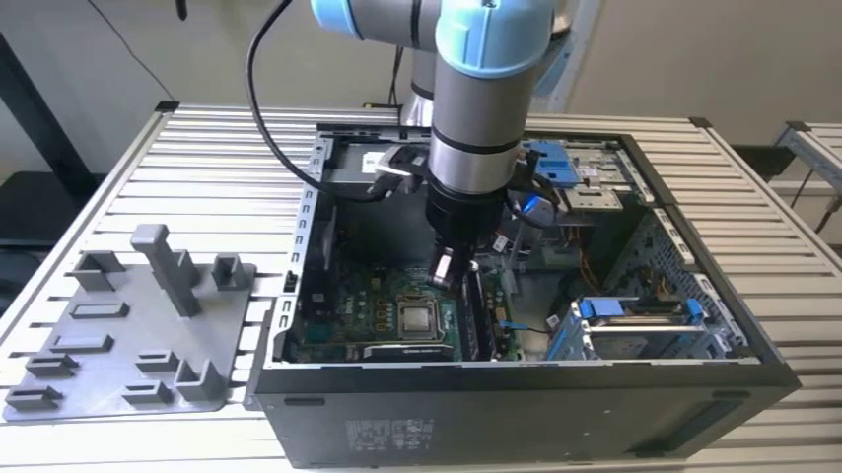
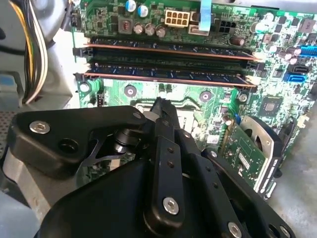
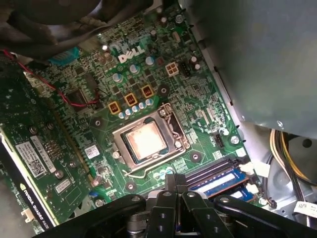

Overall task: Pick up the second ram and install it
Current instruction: 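Press down the second ram until it locks into place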

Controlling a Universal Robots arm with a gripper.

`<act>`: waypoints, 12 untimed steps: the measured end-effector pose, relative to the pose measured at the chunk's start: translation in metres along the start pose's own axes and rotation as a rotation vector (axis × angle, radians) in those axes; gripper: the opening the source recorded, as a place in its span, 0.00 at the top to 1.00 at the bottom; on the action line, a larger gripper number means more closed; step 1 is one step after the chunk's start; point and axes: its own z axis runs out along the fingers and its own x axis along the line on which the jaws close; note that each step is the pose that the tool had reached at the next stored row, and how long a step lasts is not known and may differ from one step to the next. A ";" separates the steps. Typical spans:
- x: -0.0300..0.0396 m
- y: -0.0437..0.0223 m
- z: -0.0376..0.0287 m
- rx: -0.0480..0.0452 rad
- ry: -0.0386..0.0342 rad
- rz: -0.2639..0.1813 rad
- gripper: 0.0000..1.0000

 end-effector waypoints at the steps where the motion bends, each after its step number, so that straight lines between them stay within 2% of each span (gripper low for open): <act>1: 0.0000 0.0000 0.0000 0.0013 -0.0011 -0.018 0.89; 8: 0.0001 0.0000 0.0001 0.0160 -0.0105 -0.140 0.89; 12: -0.0003 -0.0009 0.0002 0.0167 -0.0122 -0.190 0.89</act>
